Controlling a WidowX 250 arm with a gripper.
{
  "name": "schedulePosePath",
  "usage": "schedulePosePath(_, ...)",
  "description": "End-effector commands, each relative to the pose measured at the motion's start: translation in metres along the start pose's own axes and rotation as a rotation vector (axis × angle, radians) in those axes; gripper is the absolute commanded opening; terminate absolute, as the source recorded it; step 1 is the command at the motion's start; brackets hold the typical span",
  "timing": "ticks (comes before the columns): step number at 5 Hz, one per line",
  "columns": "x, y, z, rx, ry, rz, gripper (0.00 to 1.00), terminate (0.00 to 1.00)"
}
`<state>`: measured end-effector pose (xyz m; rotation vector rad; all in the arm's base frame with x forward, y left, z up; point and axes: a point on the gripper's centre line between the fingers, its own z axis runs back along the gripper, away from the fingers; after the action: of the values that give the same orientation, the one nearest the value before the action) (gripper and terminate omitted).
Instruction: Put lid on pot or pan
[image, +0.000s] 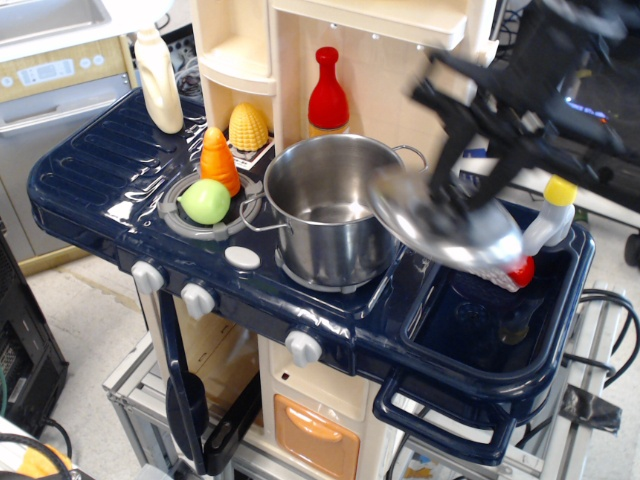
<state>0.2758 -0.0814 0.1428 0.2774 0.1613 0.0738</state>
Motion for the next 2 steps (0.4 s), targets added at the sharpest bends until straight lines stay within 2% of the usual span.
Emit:
schedulePosePath(1, 0.011, 0.077, 0.013, 0.062, -0.178, -0.123, 0.00, 0.00)
schedulePosePath(2, 0.029, 0.079, 0.004, 0.023, -0.232, -0.139, 0.00, 0.00)
